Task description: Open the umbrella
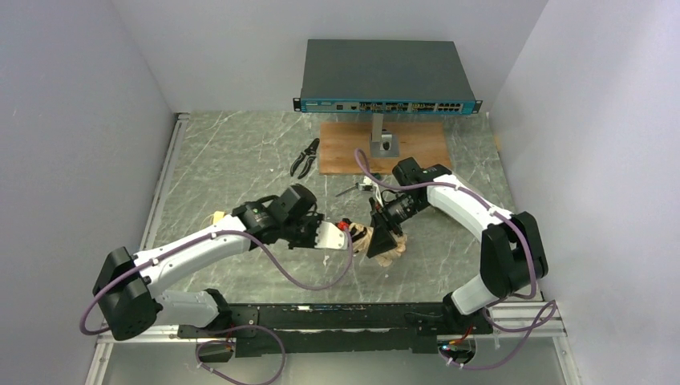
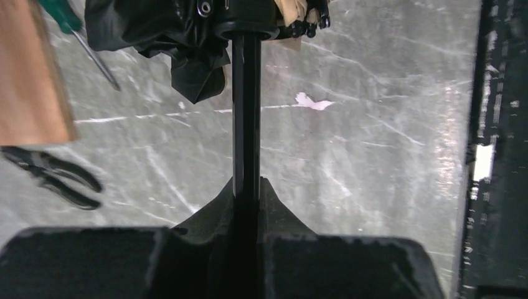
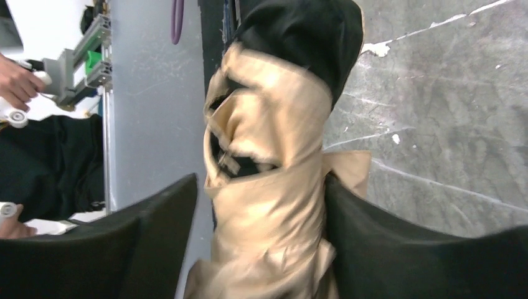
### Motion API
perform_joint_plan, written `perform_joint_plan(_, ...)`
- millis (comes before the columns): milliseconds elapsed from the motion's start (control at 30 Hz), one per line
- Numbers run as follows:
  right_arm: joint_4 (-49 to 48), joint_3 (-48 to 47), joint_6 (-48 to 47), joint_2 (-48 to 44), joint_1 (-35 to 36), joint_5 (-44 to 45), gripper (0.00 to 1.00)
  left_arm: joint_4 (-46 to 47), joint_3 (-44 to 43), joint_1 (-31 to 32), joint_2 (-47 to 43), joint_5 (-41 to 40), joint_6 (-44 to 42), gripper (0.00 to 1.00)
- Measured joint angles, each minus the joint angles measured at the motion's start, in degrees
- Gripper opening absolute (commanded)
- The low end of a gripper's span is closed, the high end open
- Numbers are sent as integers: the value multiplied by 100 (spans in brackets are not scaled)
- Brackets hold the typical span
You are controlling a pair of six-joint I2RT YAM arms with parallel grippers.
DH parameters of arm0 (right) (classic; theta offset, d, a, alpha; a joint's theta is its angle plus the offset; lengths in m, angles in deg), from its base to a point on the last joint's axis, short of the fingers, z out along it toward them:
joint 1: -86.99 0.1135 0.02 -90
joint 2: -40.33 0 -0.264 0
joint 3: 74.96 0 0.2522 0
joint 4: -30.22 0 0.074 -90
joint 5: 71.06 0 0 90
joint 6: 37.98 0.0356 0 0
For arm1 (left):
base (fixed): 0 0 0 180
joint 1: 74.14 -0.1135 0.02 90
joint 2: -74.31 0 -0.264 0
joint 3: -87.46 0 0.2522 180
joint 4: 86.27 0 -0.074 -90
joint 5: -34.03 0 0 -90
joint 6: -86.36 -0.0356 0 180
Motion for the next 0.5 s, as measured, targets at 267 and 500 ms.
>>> perform_joint_plan(267, -1049, 63, 741, -1438, -297, 999, 100, -487, 68, -1493, -306, 1722, 382, 0)
perform_joint_plan(500, -1727, 323, 629, -2739, -74, 2061, 100, -988, -37, -1843, -28, 2680, 404, 0)
